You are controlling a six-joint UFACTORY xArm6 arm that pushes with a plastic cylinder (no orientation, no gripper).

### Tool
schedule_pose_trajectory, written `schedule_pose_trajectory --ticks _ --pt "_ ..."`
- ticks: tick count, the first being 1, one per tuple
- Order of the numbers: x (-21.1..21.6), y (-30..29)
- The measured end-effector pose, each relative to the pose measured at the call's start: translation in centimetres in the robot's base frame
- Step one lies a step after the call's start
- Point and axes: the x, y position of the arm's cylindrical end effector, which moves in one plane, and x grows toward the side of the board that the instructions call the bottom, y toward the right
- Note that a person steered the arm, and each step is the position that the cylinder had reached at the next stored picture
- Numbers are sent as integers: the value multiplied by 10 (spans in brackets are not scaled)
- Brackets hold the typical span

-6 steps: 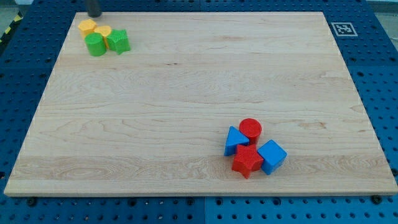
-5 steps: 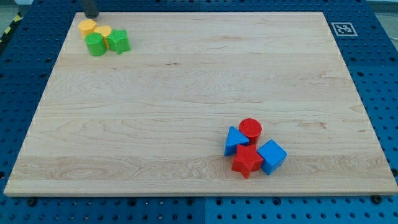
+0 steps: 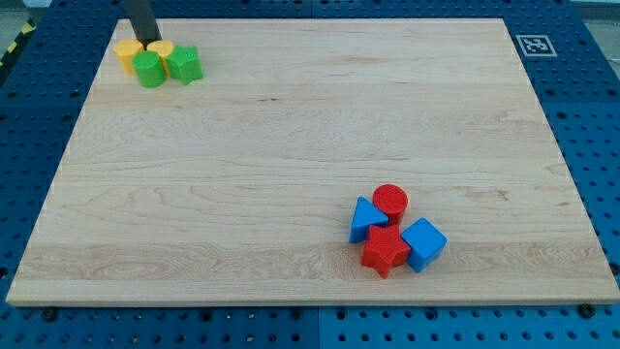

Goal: Push the yellow hexagon bottom left to the yellow heart

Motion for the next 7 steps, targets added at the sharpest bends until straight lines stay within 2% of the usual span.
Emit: schedule_pose_trajectory --ticks 5,6,7 --pt "6 14" --pt "0 4" --pt "-6 -37"
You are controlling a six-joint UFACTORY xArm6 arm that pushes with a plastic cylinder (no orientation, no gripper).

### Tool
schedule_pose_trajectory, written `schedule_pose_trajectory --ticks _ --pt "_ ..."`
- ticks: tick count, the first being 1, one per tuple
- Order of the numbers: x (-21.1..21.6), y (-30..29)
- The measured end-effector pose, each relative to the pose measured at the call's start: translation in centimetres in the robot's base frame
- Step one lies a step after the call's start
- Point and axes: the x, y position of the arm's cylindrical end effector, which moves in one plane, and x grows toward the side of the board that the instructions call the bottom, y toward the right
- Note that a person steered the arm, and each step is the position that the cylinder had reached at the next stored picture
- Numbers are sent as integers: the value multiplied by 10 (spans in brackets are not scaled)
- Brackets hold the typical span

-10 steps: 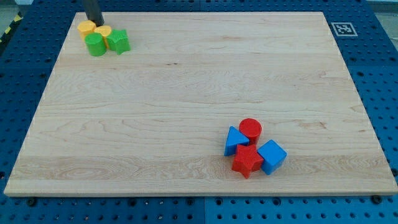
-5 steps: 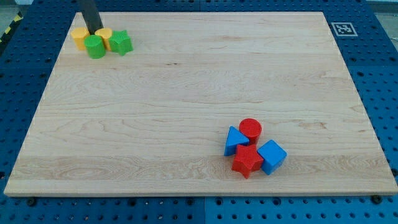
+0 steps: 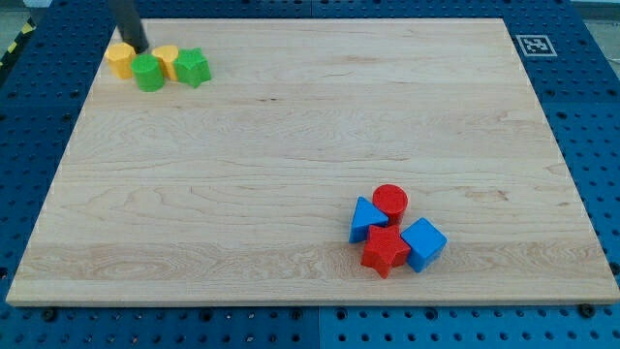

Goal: Push the yellow hexagon bottom left to the yellow heart

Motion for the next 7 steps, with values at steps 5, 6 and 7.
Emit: schedule_pose_trajectory --ticks 5,6,7 --pt "10 -32" --pt "17 -32" --pt "21 -31"
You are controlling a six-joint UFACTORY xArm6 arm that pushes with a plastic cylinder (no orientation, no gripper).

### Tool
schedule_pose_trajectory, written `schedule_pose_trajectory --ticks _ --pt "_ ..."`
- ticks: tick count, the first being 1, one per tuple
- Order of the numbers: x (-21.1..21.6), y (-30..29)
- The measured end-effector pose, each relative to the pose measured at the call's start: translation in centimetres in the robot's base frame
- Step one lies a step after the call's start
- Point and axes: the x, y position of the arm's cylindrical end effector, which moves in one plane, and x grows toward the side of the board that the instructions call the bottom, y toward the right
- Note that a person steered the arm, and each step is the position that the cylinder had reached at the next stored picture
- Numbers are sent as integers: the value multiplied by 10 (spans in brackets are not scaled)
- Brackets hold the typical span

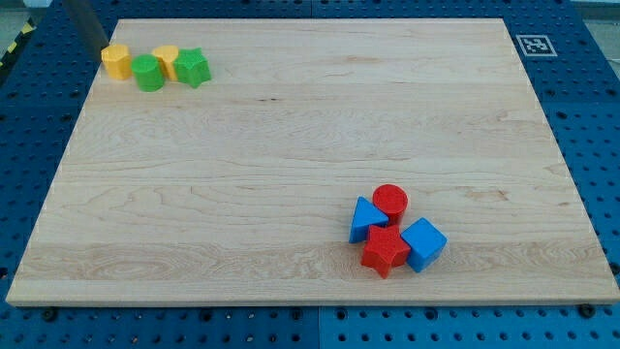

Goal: Push the yellow hexagon bottom left to the yellow heart

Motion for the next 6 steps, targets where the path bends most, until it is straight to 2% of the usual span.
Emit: schedule_pose_trajectory --ticks 6 --pt "19 54"
